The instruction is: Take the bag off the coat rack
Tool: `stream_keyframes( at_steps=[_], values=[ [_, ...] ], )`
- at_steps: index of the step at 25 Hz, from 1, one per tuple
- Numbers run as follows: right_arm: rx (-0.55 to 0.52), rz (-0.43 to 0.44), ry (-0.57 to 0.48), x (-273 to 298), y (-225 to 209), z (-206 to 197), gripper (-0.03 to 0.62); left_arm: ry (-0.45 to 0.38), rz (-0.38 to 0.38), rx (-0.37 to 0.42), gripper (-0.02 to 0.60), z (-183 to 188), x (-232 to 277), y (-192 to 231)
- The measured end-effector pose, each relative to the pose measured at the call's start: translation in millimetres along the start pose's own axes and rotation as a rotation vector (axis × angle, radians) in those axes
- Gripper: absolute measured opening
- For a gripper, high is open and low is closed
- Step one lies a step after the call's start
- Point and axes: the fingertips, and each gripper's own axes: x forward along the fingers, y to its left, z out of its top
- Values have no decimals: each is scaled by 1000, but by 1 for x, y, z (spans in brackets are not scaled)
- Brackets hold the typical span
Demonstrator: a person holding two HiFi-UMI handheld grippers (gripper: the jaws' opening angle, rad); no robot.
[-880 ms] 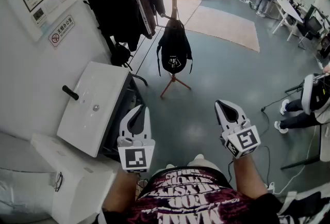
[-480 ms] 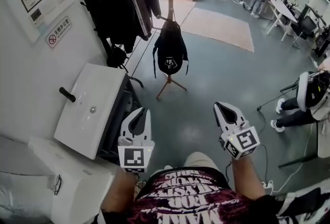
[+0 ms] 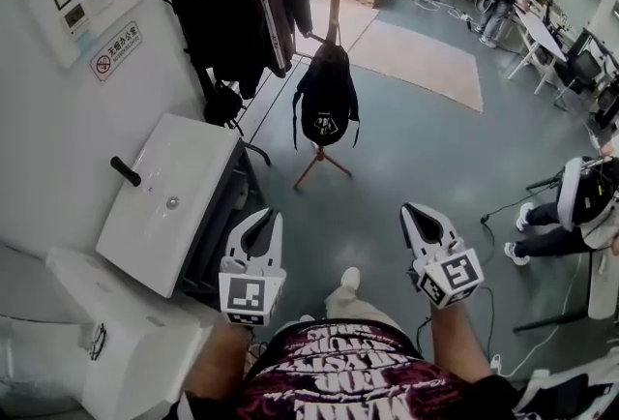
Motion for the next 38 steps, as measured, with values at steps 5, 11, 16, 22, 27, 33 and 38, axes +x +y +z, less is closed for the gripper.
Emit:
stream_keyframes(
  at_steps=[5,11,16,22,27,33,38],
  values=[
    [22,26,-6,21,-19,-4,5,12,6,-9,28,1,25,4],
    [38,52,-13,49,-51,-4,5,32,-3,28,29,4,62,3],
    [43,79,-6,73,-76,-10,5,28,-6,28,29,4,96,-1],
    [52,112,-1,101,-103,-12,5,41,68,17,28,8,132,11],
    [51,133,2,120,-123,-12,5,48,103,2,28,11,157,17],
    [54,155,14,140,-152,-14,5,74,142,84,28,14,190,13],
    [47,185,7,154,-174,-11,5,78,168,74,28,16,215,11]
  ],
)
